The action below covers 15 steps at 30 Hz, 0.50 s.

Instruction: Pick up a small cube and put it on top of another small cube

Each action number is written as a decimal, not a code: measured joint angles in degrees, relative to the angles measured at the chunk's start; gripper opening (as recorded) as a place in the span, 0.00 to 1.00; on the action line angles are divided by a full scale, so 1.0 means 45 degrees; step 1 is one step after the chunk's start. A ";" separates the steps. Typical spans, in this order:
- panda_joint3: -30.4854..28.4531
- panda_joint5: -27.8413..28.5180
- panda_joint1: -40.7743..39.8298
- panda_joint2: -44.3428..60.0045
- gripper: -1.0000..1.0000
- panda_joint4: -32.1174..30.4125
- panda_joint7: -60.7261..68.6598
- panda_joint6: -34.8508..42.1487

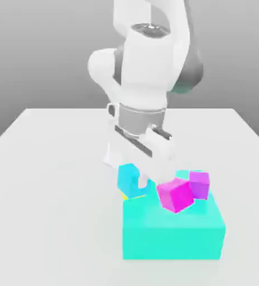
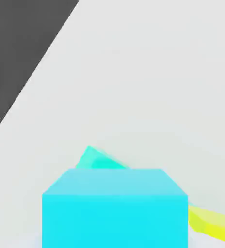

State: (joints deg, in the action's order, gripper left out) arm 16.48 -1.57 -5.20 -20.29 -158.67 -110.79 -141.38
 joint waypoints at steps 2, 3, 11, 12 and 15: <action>0.0328 -0.0615 0.0788 -0.0574 0.00 0.0013 -0.0156 0.0681; 0.0487 -0.0935 0.1189 -0.0861 0.00 0.0019 -0.0226 0.1019; 0.1364 -0.2606 0.2796 -0.0697 0.00 -0.0655 -0.0803 0.0503; 0.1463 -0.2603 0.2763 -0.0319 0.00 -0.0793 -0.0844 -0.0010; 0.1539 -0.2586 0.2748 0.0057 1.00 -0.0929 -0.0890 -0.0519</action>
State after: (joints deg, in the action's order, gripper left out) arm 23.41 -13.21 7.16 -20.03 -162.85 -114.79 -143.72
